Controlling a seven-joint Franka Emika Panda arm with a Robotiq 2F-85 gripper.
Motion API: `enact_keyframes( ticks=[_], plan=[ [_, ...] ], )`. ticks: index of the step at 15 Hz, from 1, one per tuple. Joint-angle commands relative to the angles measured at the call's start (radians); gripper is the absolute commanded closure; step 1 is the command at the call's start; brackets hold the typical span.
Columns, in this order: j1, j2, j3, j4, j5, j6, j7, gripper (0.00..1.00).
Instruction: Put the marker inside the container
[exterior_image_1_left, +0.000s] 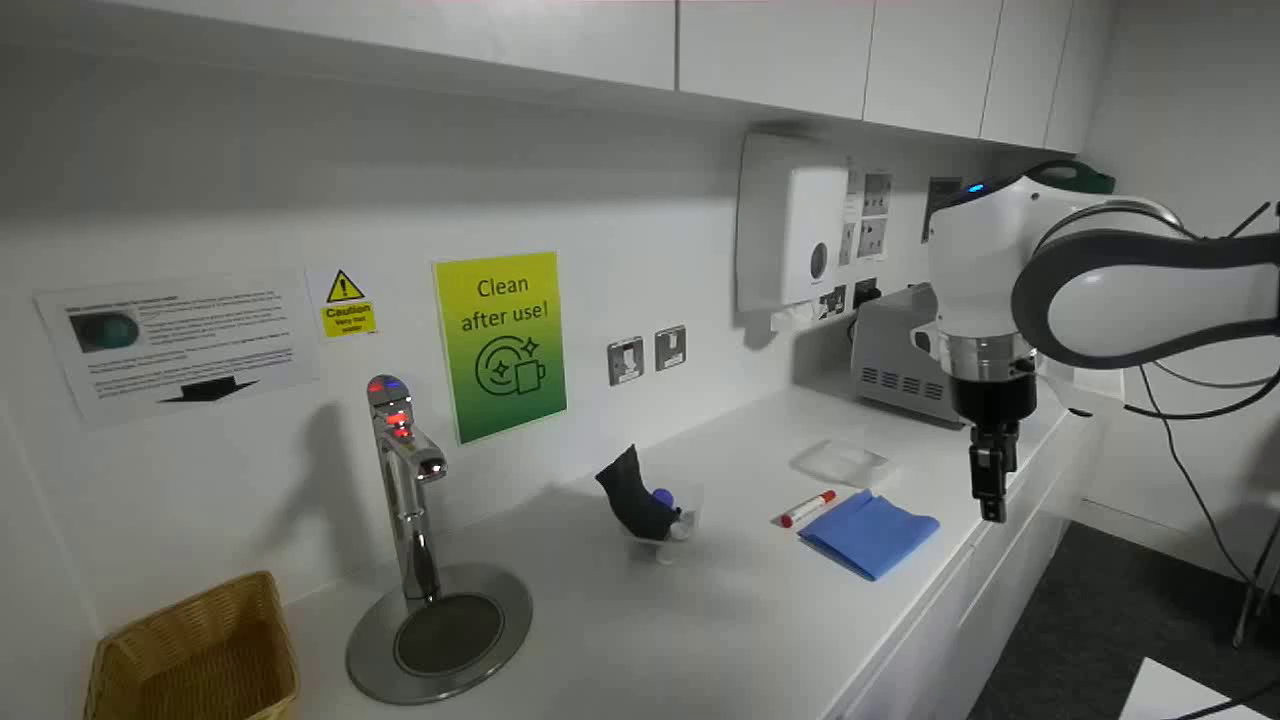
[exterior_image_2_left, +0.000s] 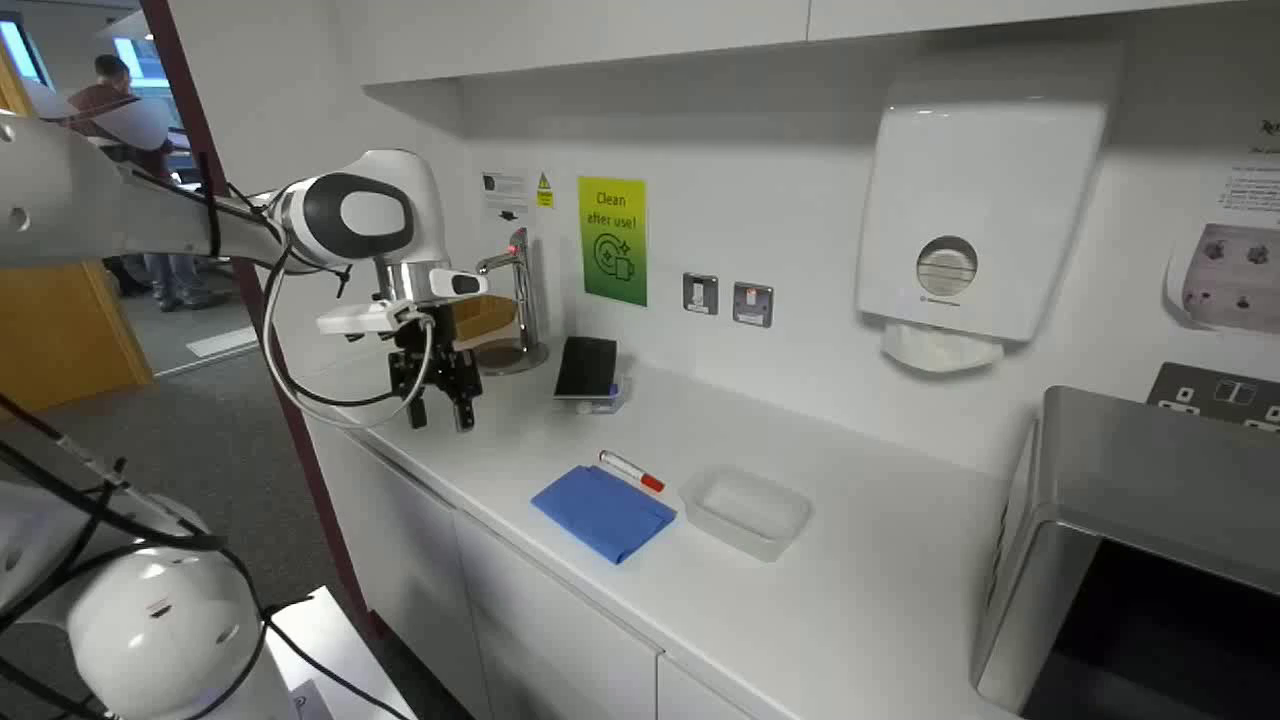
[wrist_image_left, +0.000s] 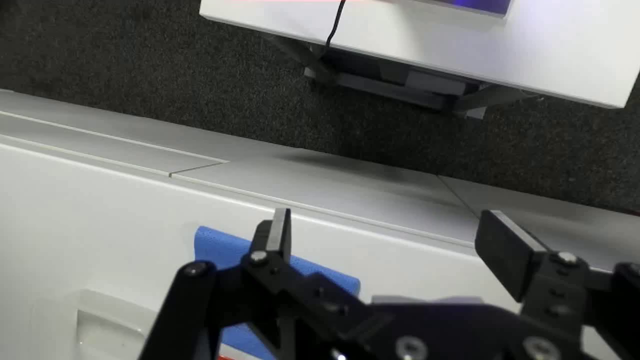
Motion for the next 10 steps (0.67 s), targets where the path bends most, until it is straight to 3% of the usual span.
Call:
enact_keyframes(
  ticks=[1, 8, 10],
  plan=[
    [0.022, 0.005, -0.017, 0.002, -0.009, -0.003, 0.011, 0.00],
    [0.022, 0.004, -0.017, 0.002, -0.009, -0.003, 0.011, 0.00],
    [-0.010, 0.041, -0.018, 0.026, 0.030, -0.024, 0.107, 0.00]
  ],
)
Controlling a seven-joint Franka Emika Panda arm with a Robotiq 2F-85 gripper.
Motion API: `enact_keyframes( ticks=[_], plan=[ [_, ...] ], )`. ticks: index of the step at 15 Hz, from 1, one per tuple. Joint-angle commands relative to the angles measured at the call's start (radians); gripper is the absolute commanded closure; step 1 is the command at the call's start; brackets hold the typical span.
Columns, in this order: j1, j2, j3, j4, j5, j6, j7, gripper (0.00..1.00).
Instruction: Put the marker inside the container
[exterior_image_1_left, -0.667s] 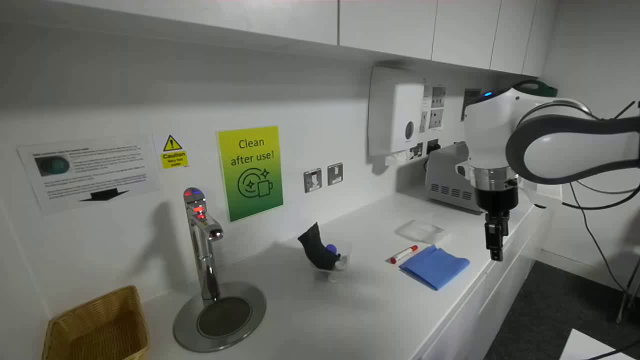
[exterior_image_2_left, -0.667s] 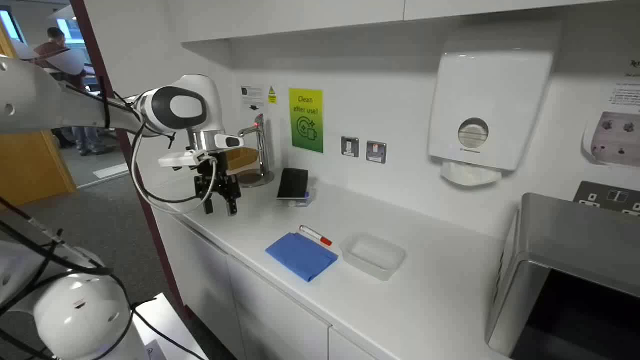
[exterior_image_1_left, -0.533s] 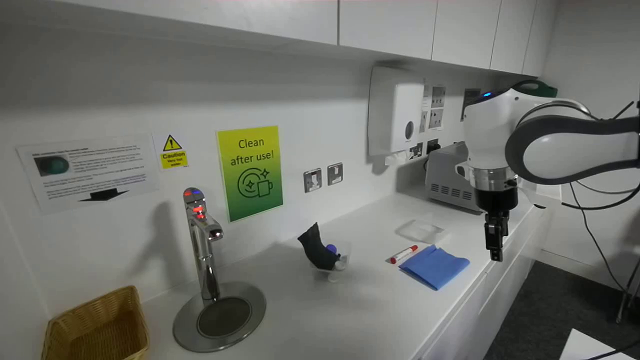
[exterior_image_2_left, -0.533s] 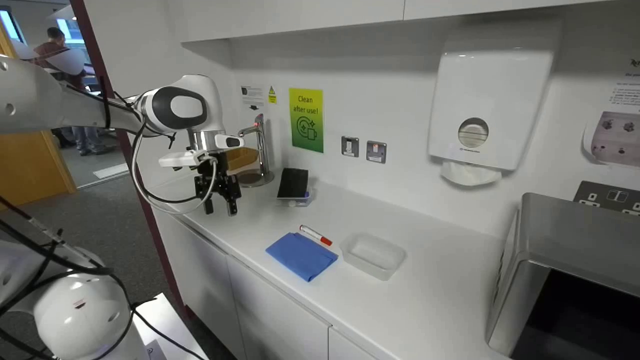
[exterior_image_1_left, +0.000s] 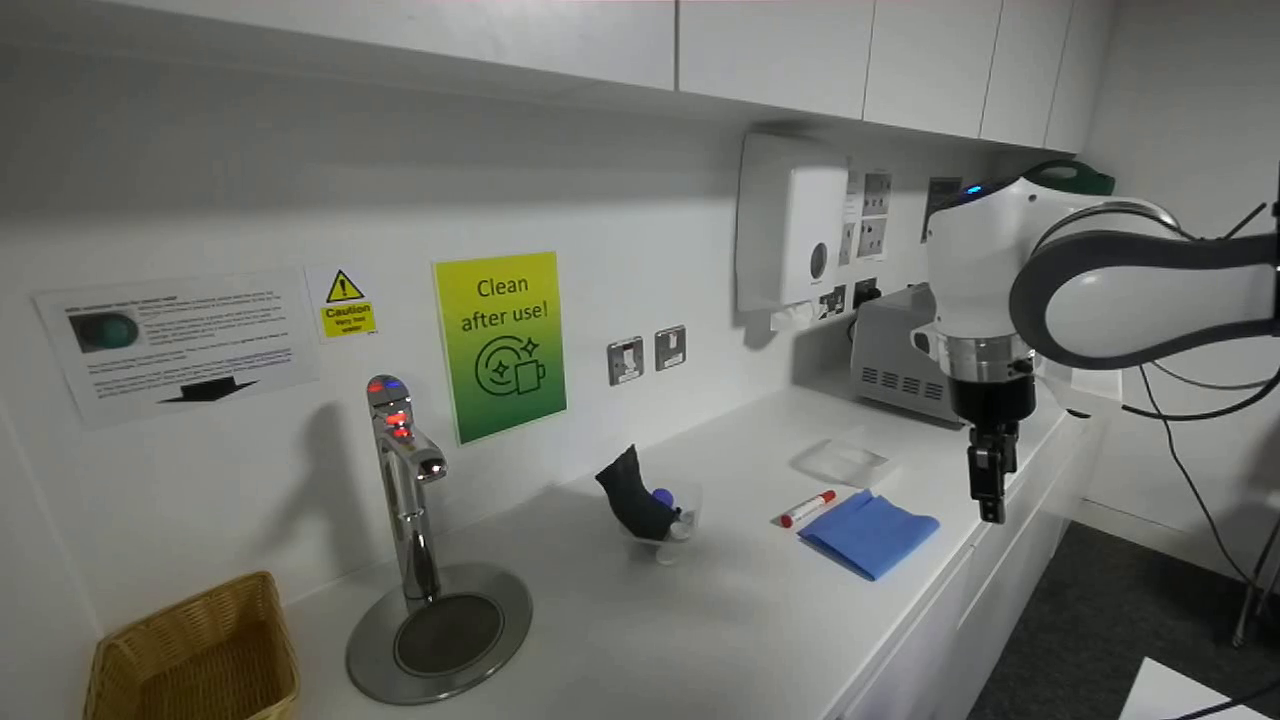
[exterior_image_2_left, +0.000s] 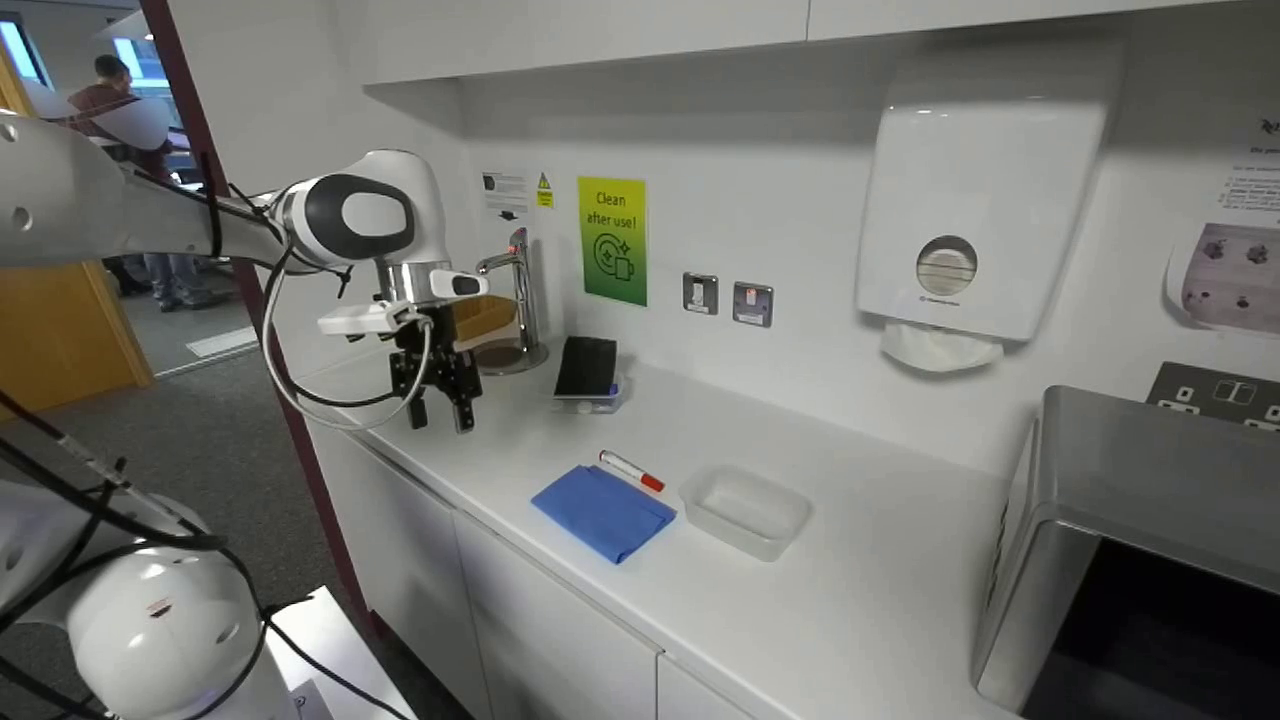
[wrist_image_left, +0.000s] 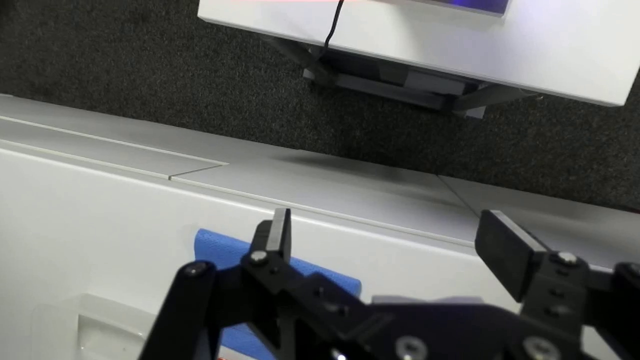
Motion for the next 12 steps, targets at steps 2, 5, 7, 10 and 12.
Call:
enact_keyframes(
  ticks=[2, 5, 7, 10, 12],
  plan=[
    [-0.033, 0.067, -0.034, 0.037, 0.055, -0.017, 0.164, 0.00],
    [-0.068, 0.109, -0.052, 0.048, 0.079, -0.014, 0.270, 0.00],
    [-0.095, 0.139, -0.064, 0.057, 0.092, -0.013, 0.338, 0.00],
    [-0.139, 0.184, -0.078, 0.080, 0.104, 0.003, 0.445, 0.00],
    [-0.168, 0.219, -0.088, 0.106, 0.112, 0.013, 0.515, 0.00]
  ],
)
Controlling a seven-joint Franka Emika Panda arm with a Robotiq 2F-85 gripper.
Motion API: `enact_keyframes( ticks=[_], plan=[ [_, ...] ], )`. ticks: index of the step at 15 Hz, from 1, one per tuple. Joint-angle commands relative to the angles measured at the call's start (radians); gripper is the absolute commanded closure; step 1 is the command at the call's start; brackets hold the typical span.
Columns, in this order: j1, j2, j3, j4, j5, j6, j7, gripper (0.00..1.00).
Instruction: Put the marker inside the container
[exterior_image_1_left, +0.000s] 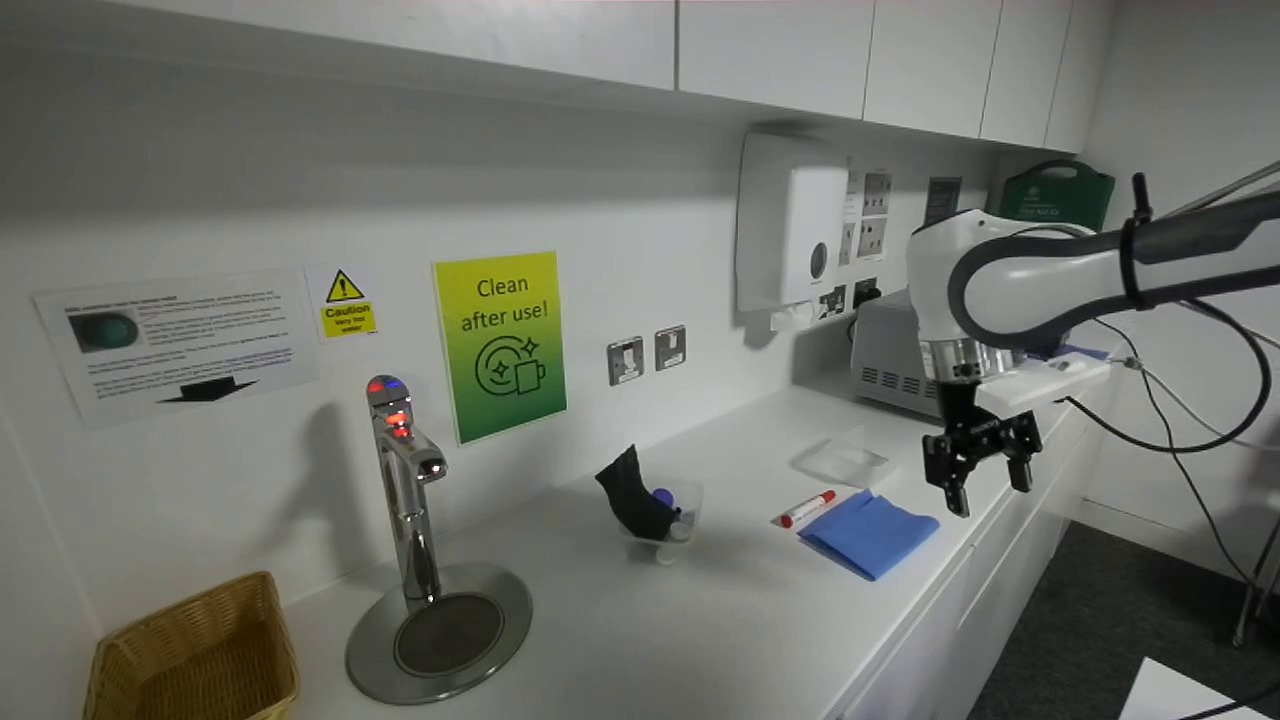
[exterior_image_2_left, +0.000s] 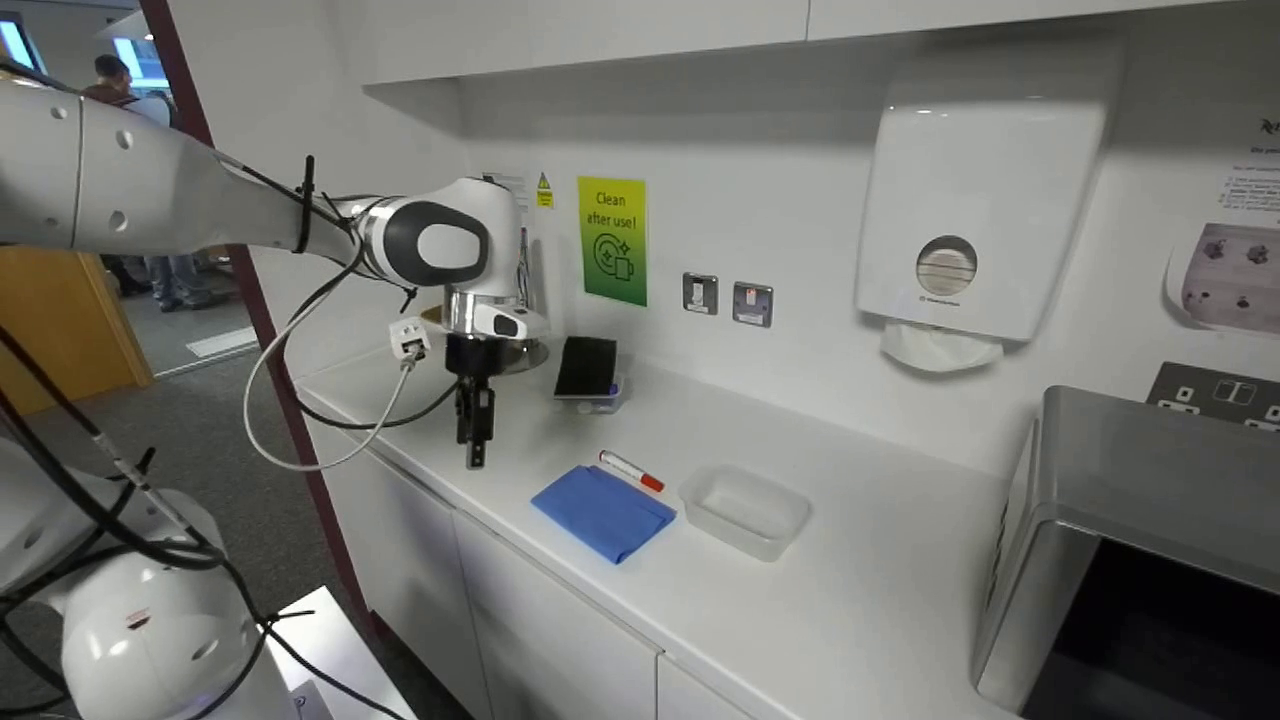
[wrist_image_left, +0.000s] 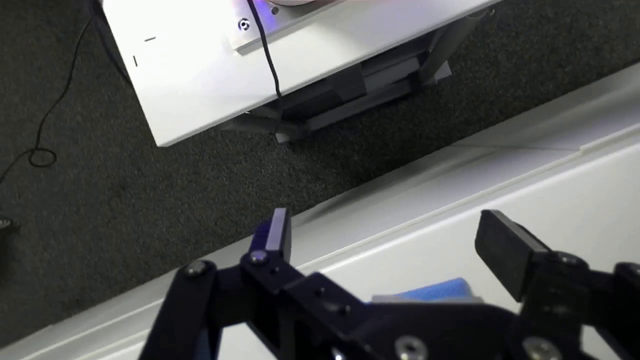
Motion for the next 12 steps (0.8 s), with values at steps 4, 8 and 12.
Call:
enact_keyframes(
  ticks=[4, 8, 12],
  plan=[
    [-0.090, 0.125, -0.036, 0.138, 0.039, 0.034, 0.227, 0.00],
    [-0.081, 0.122, -0.049, 0.138, 0.034, 0.035, 0.272, 0.00],
    [-0.081, 0.128, -0.051, 0.152, 0.043, 0.035, 0.296, 0.00]
  ],
)
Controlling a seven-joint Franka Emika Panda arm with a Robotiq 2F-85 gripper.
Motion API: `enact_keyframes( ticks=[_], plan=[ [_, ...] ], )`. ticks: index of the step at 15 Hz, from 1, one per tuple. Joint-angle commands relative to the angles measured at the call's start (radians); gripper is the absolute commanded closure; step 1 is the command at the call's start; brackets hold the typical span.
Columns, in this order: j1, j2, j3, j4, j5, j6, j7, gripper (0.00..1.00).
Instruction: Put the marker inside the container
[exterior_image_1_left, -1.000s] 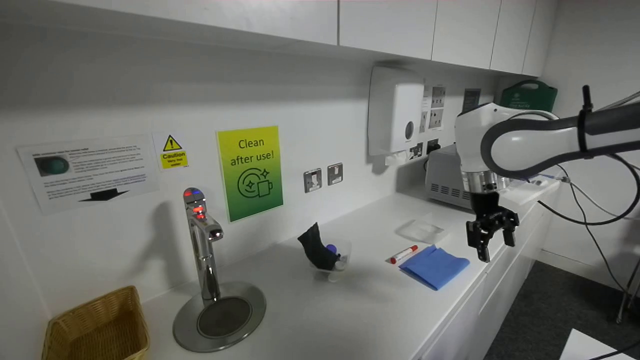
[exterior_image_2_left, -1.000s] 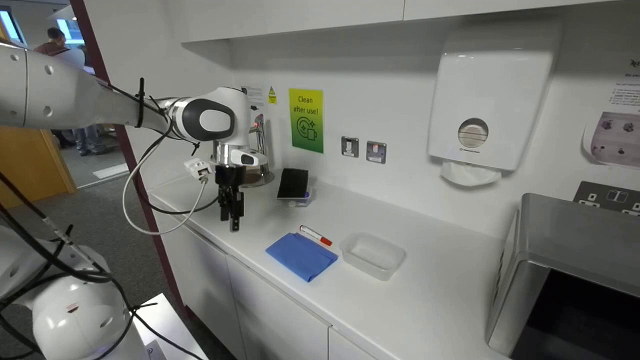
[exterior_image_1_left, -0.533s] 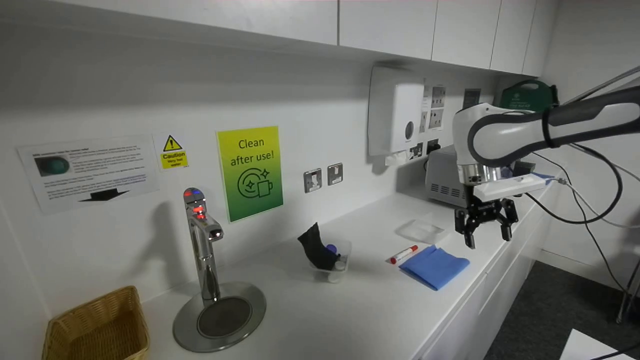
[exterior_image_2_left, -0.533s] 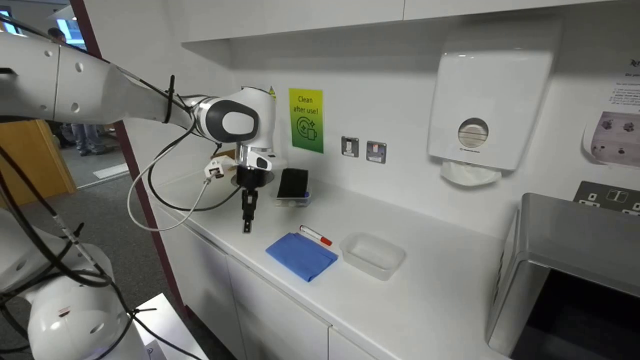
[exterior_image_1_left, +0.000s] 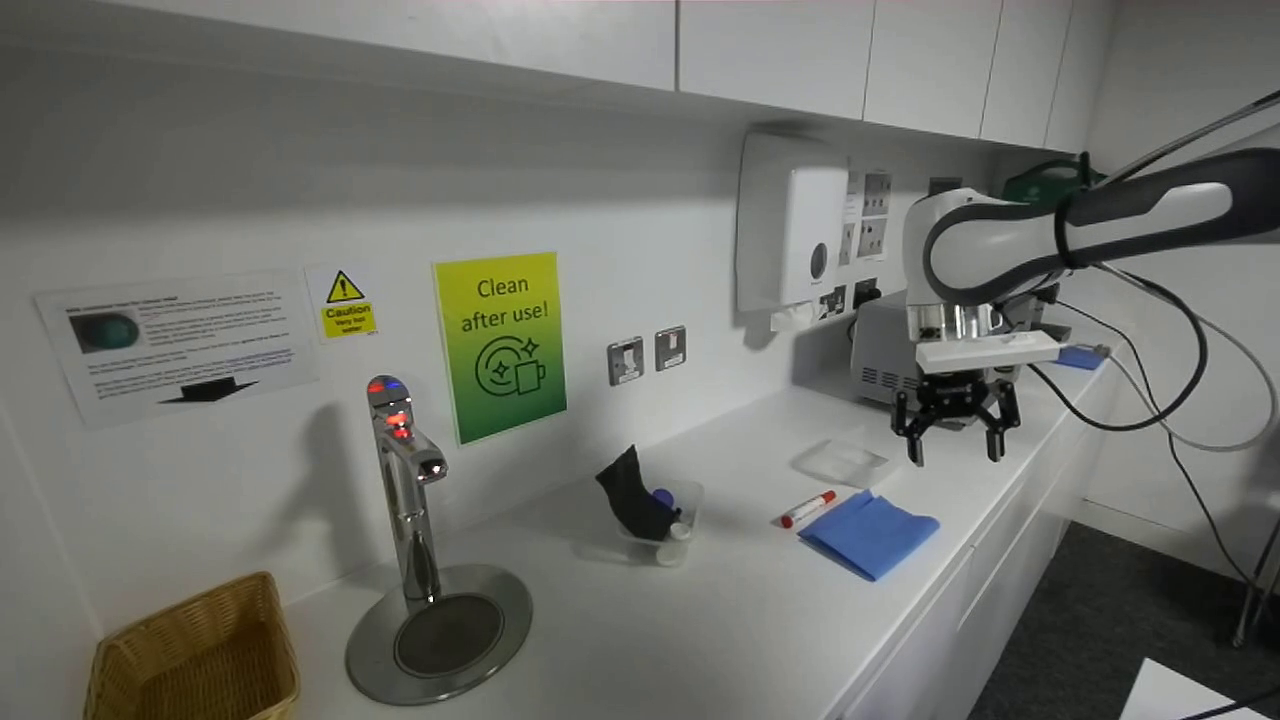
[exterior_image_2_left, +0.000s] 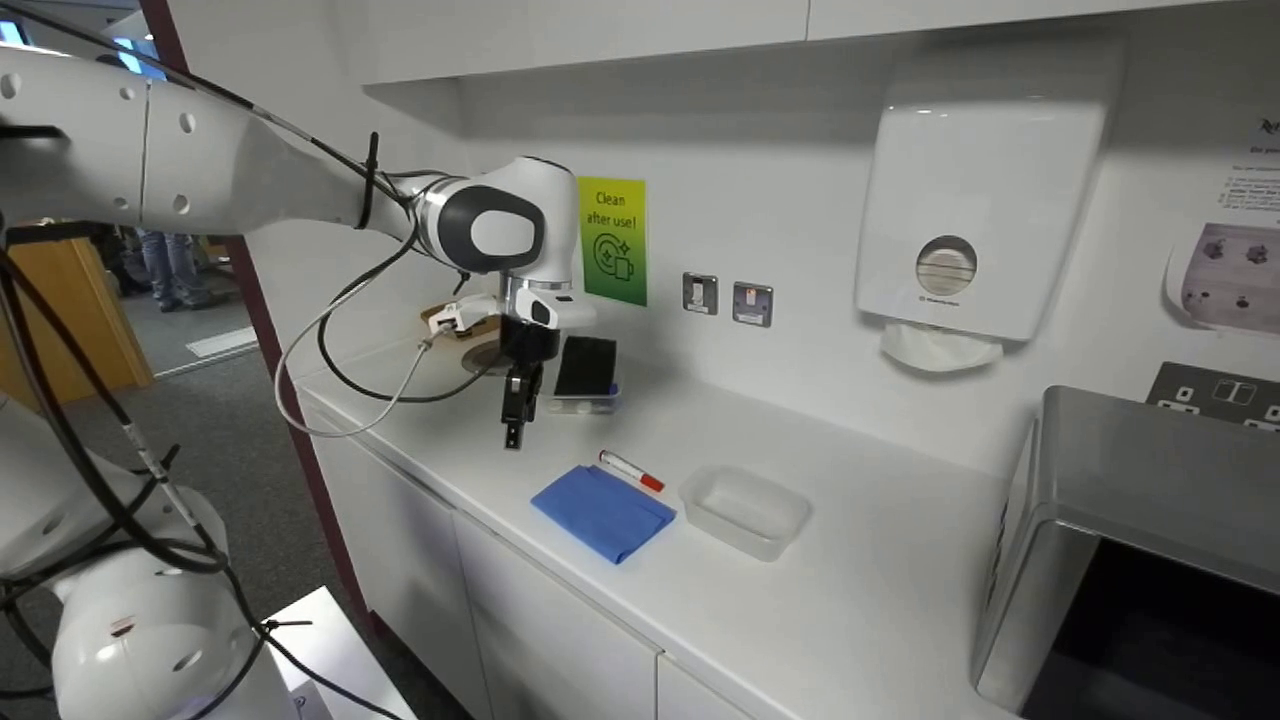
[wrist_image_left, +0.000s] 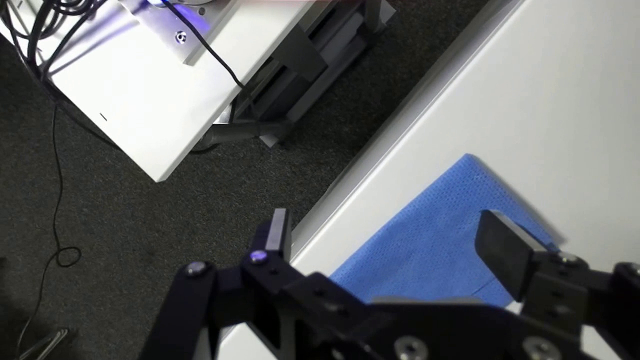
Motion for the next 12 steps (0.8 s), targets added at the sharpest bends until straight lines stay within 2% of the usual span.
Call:
enact_keyframes(
  ticks=[1, 2, 5, 12],
  plan=[
    [0.007, 0.001, -0.007, 0.002, -0.002, -0.002, 0.002, 0.00],
    [0.007, 0.001, -0.007, 0.002, -0.002, -0.002, 0.002, 0.00],
    [-0.022, 0.052, -0.006, 0.023, 0.009, 0.068, 0.163, 0.00],
    [-0.037, 0.211, -0.062, 0.089, 0.013, 0.305, 0.450, 0.00]
  ],
)
